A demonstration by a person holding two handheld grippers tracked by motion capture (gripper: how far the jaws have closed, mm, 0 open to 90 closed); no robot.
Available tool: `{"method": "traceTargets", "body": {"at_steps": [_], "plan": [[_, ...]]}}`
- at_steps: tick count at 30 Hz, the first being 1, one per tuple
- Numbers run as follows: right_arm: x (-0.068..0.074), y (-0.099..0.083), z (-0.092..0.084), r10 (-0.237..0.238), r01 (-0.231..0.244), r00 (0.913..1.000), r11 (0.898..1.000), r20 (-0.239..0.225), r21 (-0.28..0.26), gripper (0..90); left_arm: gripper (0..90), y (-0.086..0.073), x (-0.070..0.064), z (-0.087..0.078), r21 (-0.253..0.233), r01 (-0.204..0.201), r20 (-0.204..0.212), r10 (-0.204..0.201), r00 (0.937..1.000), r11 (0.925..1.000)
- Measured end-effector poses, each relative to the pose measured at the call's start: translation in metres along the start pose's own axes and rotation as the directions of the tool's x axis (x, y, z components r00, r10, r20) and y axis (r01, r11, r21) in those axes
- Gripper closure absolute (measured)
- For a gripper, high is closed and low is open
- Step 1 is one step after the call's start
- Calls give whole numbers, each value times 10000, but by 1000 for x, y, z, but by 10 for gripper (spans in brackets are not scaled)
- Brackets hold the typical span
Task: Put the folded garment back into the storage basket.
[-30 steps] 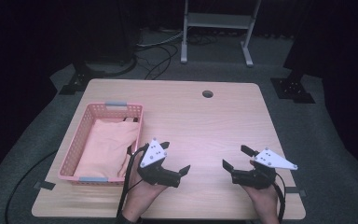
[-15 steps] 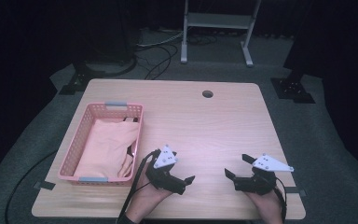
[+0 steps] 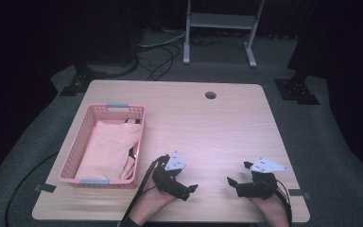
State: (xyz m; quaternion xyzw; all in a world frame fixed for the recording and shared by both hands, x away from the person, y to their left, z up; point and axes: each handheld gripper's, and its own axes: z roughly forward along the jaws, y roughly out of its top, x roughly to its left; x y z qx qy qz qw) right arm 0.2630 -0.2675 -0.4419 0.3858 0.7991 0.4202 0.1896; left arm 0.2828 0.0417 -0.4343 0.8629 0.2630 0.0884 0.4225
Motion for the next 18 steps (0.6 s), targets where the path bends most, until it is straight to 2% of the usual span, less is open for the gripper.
{"method": "traceTargets", "body": {"at_steps": [8, 18], "plan": [[1, 0, 5, -84, 102, 9996, 9974, -257, 708, 117, 0, -4, -1, 6, 245, -20, 64, 18, 10000, 9997], [0, 0, 9, 16, 43, 9989, 9922, -473, 1243, 114, 0, -5, -2, 10, 486, -95, 38, 94, 9999, 9988]]}}
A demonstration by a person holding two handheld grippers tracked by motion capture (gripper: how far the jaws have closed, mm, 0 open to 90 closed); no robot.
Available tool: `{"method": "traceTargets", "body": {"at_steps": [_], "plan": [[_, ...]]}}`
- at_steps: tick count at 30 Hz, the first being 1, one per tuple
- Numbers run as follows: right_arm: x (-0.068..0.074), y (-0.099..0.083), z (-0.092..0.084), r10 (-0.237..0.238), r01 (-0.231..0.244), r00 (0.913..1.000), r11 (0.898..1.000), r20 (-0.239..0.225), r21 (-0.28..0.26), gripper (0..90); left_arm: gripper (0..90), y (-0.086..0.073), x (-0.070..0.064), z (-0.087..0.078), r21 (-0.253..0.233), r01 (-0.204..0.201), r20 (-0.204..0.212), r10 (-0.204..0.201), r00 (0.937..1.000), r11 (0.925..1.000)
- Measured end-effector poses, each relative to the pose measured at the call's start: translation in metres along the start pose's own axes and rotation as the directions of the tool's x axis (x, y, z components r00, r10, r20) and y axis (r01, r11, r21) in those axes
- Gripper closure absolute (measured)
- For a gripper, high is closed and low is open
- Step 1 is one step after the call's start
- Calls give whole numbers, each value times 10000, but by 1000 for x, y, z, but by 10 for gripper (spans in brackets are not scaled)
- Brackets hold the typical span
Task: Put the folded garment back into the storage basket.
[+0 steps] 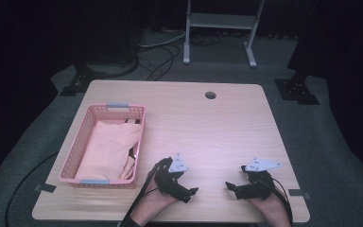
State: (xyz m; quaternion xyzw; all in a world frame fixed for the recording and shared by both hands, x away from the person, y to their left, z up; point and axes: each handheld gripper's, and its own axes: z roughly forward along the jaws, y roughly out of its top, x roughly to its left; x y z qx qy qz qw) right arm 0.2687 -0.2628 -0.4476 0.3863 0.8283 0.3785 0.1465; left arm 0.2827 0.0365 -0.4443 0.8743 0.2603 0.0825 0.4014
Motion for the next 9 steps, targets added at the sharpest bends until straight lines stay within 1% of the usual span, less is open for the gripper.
{"method": "traceTargets", "body": {"at_steps": [9], "plan": [[1, 0, 1, -107, 107, 9999, 9999, 115, 8, 114, 0, 0, -1, 0, 145, -40, -25, 41, 10000, 9999]]}}
